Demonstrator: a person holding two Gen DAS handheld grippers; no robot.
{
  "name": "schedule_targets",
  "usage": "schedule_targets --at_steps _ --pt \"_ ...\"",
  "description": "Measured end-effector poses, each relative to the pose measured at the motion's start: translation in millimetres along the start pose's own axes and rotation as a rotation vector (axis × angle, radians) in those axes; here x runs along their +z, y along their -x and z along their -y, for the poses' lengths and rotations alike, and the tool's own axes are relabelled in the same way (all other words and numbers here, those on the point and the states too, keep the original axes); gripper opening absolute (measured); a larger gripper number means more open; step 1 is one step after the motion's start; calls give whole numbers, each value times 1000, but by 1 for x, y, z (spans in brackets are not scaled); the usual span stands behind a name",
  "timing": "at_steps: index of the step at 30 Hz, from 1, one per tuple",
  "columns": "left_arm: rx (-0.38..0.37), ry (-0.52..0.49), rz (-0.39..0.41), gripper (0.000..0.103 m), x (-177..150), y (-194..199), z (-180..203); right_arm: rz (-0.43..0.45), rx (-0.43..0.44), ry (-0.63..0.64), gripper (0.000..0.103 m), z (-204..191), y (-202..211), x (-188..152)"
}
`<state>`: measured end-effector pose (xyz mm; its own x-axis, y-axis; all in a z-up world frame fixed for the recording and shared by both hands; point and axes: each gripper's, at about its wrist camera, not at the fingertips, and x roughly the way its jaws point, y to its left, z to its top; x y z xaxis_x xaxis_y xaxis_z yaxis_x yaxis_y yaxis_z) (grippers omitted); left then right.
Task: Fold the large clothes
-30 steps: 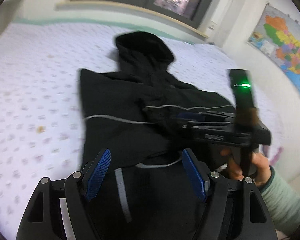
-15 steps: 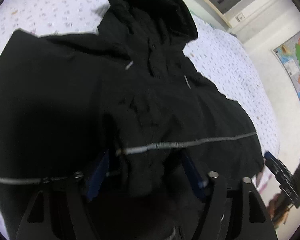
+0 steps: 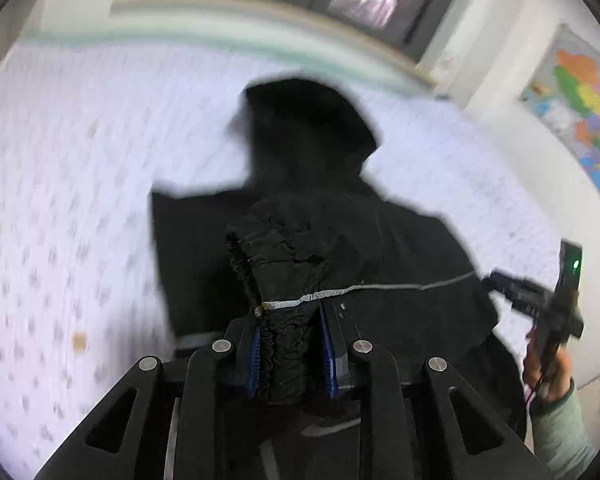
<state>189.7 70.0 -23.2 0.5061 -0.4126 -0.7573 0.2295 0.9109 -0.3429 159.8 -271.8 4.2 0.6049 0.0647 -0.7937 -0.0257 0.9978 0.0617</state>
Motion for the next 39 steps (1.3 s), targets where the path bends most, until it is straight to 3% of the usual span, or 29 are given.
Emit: schedule_targets --at_steps 3,6,9,12,14,16,18,21,22,24,29,35,37,39 --pt "48 64 -118 27 -27 -47 -32 -107 -53 14 65 -16 -55 -11" --pt "-1 128 -93 28 -36 -50 -48 -128 -118 70 65 -28 -71 -15" --pt "-11 102 -23 33 -26 -23 -38 -173 -65 52 66 -22 -61 1" --pt "58 34 99 58 -17 11 -12 -97 2 22 66 -18 -38 22" --pt "64 -4 143 61 -8 20 4 -44 18 15 66 -22 -32 37" --pt "42 -24 128 61 1 12 20 -32 25 5 66 -30 -40 51" --pt "80 -39 113 61 7 -6 31 -61 11 -2 66 -40 -65 57" --pt "123 -32 -1 61 5 -65 35 -152 -72 42 68 -50 -117 47" --pt "162 -31 -45 61 3 -89 30 -131 -85 61 69 -52 -124 41" --pt "182 -36 -62 61 -9 -117 17 -66 -64 58 71 -43 -118 33" --pt "228 -78 -31 61 -13 -110 32 -2 39 78 73 -30 -104 16" --pt "188 -156 117 61 -25 -39 66 52 119 76 74 -33 -28 -5" --pt "135 -133 140 61 -30 -30 70 75 90 107 75 -36 -10 -17" --pt "133 -101 106 61 -34 -47 57 53 14 152 79 -38 -16 -30"
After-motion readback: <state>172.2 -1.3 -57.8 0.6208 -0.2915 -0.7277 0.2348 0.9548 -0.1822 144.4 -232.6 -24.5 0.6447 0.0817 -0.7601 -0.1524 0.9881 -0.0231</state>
